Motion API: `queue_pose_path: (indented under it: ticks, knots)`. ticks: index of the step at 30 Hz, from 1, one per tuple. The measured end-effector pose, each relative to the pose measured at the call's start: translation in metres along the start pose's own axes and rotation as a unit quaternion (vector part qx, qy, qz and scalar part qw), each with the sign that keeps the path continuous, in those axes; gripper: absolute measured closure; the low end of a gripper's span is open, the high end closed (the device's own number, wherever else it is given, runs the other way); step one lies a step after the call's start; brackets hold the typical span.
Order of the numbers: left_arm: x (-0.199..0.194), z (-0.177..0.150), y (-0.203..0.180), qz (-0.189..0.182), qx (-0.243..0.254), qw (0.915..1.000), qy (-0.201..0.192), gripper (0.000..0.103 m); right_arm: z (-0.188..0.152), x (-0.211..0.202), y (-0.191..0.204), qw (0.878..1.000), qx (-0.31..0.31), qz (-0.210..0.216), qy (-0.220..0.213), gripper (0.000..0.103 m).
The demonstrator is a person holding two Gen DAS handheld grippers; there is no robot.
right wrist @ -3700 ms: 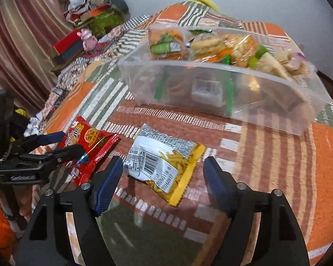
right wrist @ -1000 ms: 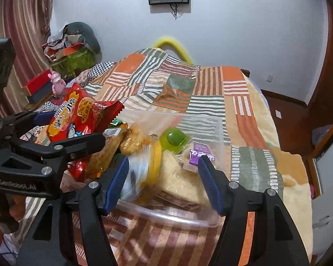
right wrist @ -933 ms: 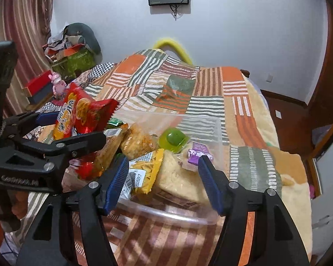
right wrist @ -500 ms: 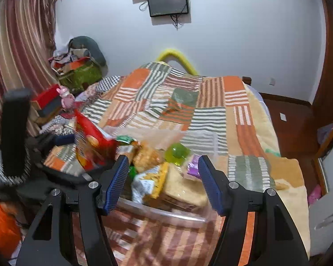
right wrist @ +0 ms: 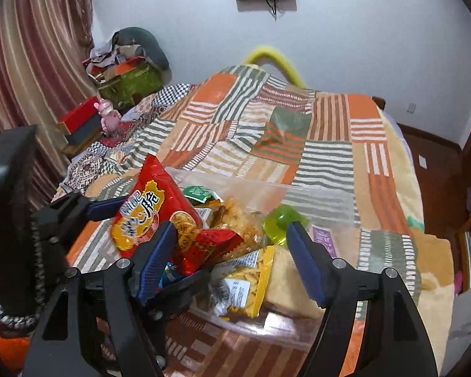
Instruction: Organize snacks
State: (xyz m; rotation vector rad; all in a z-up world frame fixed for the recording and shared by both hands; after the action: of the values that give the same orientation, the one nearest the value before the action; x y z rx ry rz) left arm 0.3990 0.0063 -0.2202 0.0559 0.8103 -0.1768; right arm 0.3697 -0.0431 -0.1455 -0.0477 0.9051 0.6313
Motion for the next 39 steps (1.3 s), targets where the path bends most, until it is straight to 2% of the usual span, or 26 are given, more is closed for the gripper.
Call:
queue_pose_path:
  ticks: [5,9,14,18,21,28,32,39]
  knots:
    - [-0.008,0.001,0.014,0.001,-0.022,0.9997,-0.008,0.001,0.002,0.003,-0.009,1.0,-0.001,-0.025,-0.008,0.033]
    - [-0.02,0.007,0.024,0.004,-0.041,0.9988,-0.026,0.001,0.004,-0.006,-0.014,1.0,0.005,-0.027,-0.016,0.033]
    - [-0.036,0.019,0.023,0.021,-0.025,0.9982,-0.051,0.001,0.009,-0.029,-0.019,0.998,0.021,-0.027,-0.043,0.033]
    - [-0.046,0.025,0.024,0.018,-0.035,0.9977,-0.055,0.001,0.009,-0.048,-0.022,0.997,0.022,-0.038,-0.062,0.033]
    - [-0.065,0.028,0.025,0.024,-0.046,0.996,-0.073,0.001,0.009,-0.064,-0.023,0.996,0.018,-0.049,-0.078,0.033]
    - [-0.141,0.038,0.019,0.045,-0.046,0.9875,-0.144,0.001,0.011,-0.126,-0.01,0.988,0.008,-0.066,-0.141,0.033]
    - [-0.204,0.039,0.009,0.062,-0.039,0.9772,-0.199,0.001,0.01,-0.165,0.005,0.981,0.002,-0.07,-0.182,0.033]
    - [-0.281,0.028,-0.01,0.073,-0.042,0.9639,-0.253,0.001,0.003,-0.227,0.035,0.968,-0.008,-0.067,-0.244,0.031]
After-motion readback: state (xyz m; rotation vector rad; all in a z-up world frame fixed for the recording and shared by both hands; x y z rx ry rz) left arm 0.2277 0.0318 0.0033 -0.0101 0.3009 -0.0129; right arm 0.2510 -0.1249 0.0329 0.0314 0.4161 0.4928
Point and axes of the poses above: each gripper's, at about its wrist camera, not at the fingertips, and x roughly the way its jaws point, y to its left, z to its top, the point moved 10 cm from there along x, roughly the way its jaws point, and after that the axes turned 2 degrees about x, right-handed, at the moved point
